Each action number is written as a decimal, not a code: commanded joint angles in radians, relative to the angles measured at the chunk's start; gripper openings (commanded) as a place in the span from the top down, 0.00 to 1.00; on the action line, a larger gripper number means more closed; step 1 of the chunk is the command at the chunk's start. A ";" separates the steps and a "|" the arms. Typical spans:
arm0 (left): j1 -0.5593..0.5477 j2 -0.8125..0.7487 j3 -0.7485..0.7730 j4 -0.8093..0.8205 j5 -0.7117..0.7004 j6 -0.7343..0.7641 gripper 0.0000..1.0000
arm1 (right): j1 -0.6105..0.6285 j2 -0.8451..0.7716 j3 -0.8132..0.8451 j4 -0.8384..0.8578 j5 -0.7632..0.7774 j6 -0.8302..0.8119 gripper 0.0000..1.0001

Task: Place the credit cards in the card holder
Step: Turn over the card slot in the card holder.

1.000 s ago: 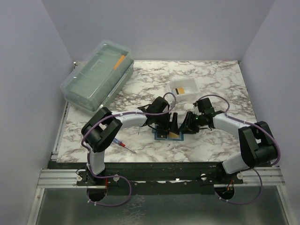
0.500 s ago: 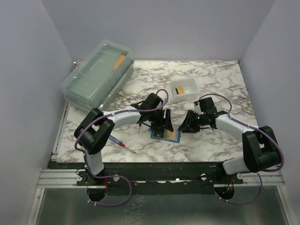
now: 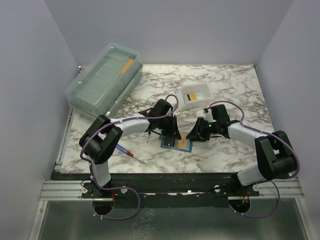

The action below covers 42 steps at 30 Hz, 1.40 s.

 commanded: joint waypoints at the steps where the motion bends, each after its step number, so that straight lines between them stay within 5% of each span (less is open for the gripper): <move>1: 0.003 0.058 -0.036 0.064 0.021 -0.006 0.95 | -0.002 0.021 -0.026 0.033 -0.015 0.016 0.63; 24: 0.027 0.102 -0.092 0.136 0.010 -0.010 0.99 | 0.001 0.071 -0.052 0.187 -0.163 0.047 0.61; 31: 0.089 -0.096 -0.093 0.035 0.048 -0.020 0.62 | 0.027 0.088 0.003 0.194 -0.184 0.053 0.59; 42: 0.281 -0.473 -0.078 -0.129 0.062 0.025 0.38 | 0.177 0.215 0.244 0.235 -0.129 0.141 0.54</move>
